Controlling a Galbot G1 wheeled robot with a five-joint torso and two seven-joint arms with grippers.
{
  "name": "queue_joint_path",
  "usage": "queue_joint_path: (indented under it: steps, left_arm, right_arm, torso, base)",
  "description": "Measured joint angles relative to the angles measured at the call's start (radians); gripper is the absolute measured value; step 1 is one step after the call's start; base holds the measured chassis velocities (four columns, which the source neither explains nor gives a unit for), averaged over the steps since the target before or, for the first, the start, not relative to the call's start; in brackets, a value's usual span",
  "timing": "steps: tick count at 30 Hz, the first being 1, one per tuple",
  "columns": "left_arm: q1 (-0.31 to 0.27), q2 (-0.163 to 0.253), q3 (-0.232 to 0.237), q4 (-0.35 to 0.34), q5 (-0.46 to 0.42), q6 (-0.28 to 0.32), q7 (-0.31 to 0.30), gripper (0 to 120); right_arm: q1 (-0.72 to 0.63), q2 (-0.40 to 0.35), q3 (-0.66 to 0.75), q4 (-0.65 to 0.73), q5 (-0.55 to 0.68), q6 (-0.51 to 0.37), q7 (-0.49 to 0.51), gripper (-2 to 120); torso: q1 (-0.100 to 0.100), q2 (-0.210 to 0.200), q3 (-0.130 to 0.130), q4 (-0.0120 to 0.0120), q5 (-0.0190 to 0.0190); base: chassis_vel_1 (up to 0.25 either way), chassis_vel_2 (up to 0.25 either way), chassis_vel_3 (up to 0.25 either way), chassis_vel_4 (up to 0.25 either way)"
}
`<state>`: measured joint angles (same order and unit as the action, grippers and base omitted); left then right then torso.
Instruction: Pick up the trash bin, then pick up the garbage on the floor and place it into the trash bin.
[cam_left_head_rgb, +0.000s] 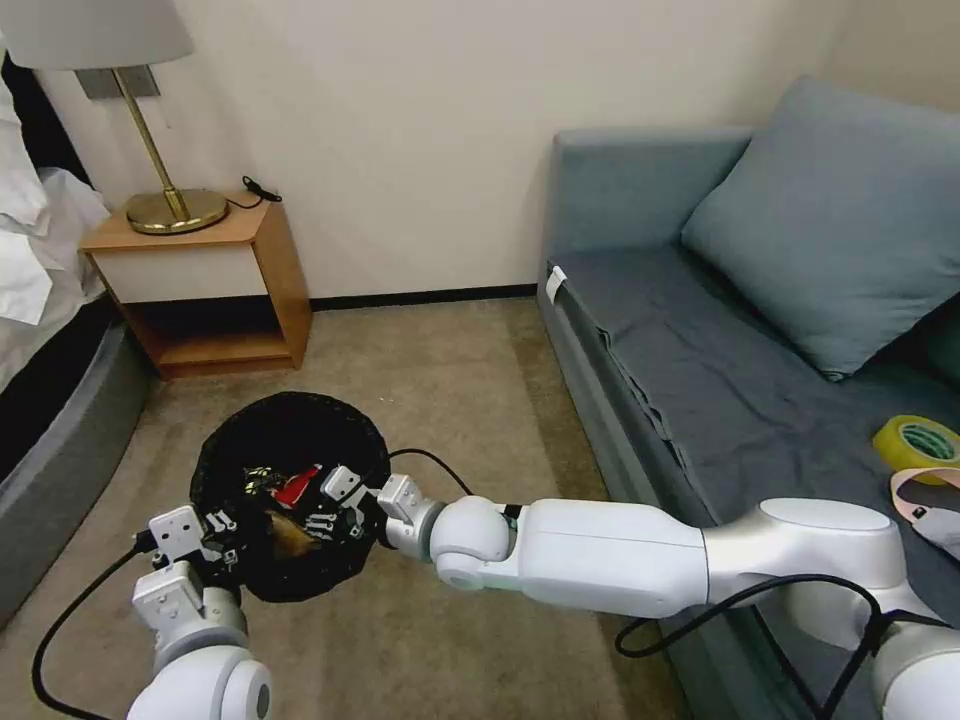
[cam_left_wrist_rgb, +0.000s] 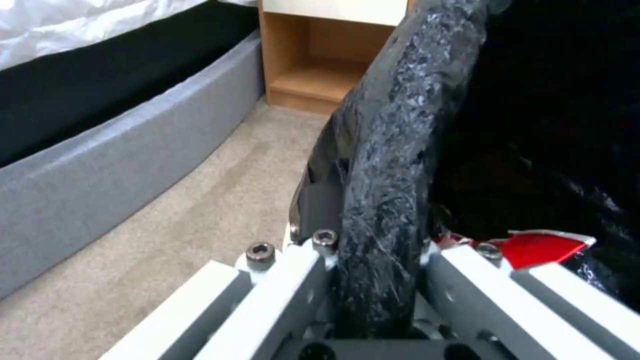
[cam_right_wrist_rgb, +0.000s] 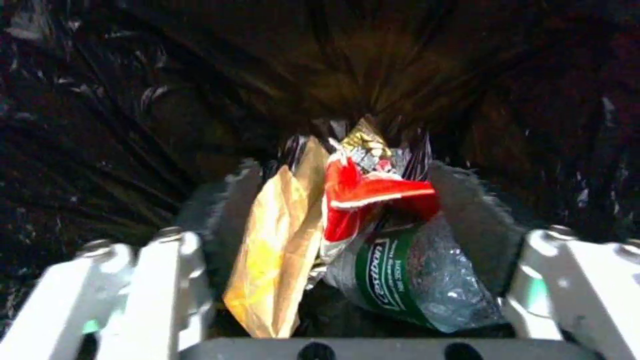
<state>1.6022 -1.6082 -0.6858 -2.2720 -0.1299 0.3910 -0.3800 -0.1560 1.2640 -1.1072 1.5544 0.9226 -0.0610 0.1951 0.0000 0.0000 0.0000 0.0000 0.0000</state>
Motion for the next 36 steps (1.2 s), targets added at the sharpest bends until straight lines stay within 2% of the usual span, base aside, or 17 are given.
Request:
queue_joint_path:
  steps: [3, 5, 7, 12, 15, 20, 23, 24, 27, 29, 31, 33, 34, 35, 36]
  left_arm:
    - [0.001, 0.0, -0.001, 0.002, -0.013, -0.002, -0.002, 2]
    - [0.001, 0.0, -0.001, 0.002, -0.018, -0.002, -0.004, 2]
    - [0.003, 0.0, -0.008, 0.002, -0.042, 0.002, -0.011, 2]
    - [0.005, 0.0, -0.02, 0.005, -0.055, 0.003, -0.015, 2]
    - [0.006, 0.0, -0.034, 0.011, -0.084, 0.009, -0.024, 2]
    - [0.01, 0.0, -0.04, 0.013, -0.117, 0.018, -0.044, 2]
    - [0.008, 0.0, -0.025, 0.0, -0.22, 0.058, -0.095, 2]
    - [0.008, 0.0, -0.025, 0.0, -0.22, 0.058, -0.095, 2]
    - [0.004, 0.0, -0.014, -0.008, -0.32, 0.096, -0.158, 2]
    - [0.004, 0.0, -0.013, -0.008, -0.33, 0.099, -0.164, 2]
    - [0.0, 0.0, -0.01, -0.009, -0.412, 0.127, -0.226, 2]
    - [-0.001, 0.0, -0.01, -0.009, -0.422, 0.129, -0.238, 2]
    - [-0.013, 0.0, -0.015, -0.005, -0.484, 0.14, -0.297, 2]
    - [-0.021, 0.0, -0.021, 0.0, -0.525, 0.146, -0.328, 2]
    - [-0.021, 0.0, -0.021, 0.0, -0.525, 0.146, -0.328, 2]
  right_arm:
    - [0.0, -0.005, 0.012, 0.012, -0.002, 0.003, 0.004, 87]
    - [0.0, -0.006, 0.015, 0.015, -0.002, 0.003, 0.005, 88]
    - [0.006, -0.022, 0.036, 0.045, -0.002, 0.005, 0.013, 98]
    - [0.013, -0.053, 0.061, 0.088, -0.002, 0.005, 0.017, 100]
    - [0.014, -0.129, 0.12, 0.166, -0.005, 0.005, 0.027, 100]
    - [-0.005, -0.196, 0.2, 0.229, -0.009, 0.002, 0.034, 100]
    - [-0.022, -0.259, 0.251, 0.283, -0.014, 0.0, 0.035, 100]
    - [-0.022, -0.259, 0.251, 0.283, -0.014, 0.0, 0.035, 100]
    - [-0.04, -0.3, 0.275, 0.313, -0.025, -0.001, 0.035, 100]
    - [-0.042, -0.303, 0.278, 0.316, -0.027, -0.001, 0.035, 100]
    - [-0.06, -0.321, 0.301, 0.327, -0.036, 0.0, 0.036, 100]
    - [-0.062, -0.323, 0.304, 0.328, -0.037, 0.0, 0.036, 100]
    - [-0.075, -0.332, 0.318, 0.335, -0.041, 0.0, 0.036, 100]
    - [-0.084, -0.338, 0.325, 0.338, -0.046, 0.001, 0.036, 100]
    - [-0.084, -0.338, 0.325, 0.338, -0.046, 0.001, 0.036, 100]
  torso:
    - [0.0, 0.0, 0.0, 0.0, 0.0]
    - [0.0, 0.0, 0.0, 0.0, 0.0]
    - [0.0, 0.0, 0.0, 0.0, 0.0001]
    - [0.0, 0.0, 0.0, 0.0002, 0.0001]
    - [0.0, 0.0, 0.0, 0.0, 0.0002]
    - [0.0, 0.0, 0.0, -0.0001, 0.0003]
    - [0.0, 0.0, 0.0, -0.0001, 0.0001]
    - [0.0, 0.0, 0.0, -0.0001, 0.0001]
    - [0.0, 0.0, 0.0, -0.0002, 0.0003]
    - [0.0, 0.0, 0.0, -0.0001, 0.0003]
    - [0.0, 0.0, 0.0, -0.0001, 0.0001]
    - [0.0, 0.0, 0.0, -0.0001, 0.0002]
    - [0.0, 0.0, 0.0, -0.0001, 0.0003]
    - [0.0, 0.0, 0.0, 0.0, 0.0001]
    - [0.0, 0.0, 0.0, 0.0, 0.0001]
  base:
    - [0.0, 0.0, 0.0, 0.0]
    - [0.0, 0.0, 0.0, 0.0]
    - [0.0, 0.0, 0.0, 0.0]
    - [0.0, 0.0, 0.0, 0.0]
    - [0.0, 0.0, 0.0, 0.0]
    - [0.0, 0.0, 0.0, 0.0]
    - [0.0, 0.0, 0.0, 0.0]
    - [0.0, 0.0, 0.0, 0.0]
    - [0.0, 0.0, 0.0, 0.0]
    - [0.0, 0.0, 0.0, 0.0]
    - [0.0, 0.0, 0.0, 0.0]
    - [0.0, 0.0, 0.0, 0.0]
    - [0.0, 0.0, 0.0, 0.0]
    - [0.0, 0.0, 0.0, 0.0]
    - [0.0, 0.0, 0.0, 0.0]
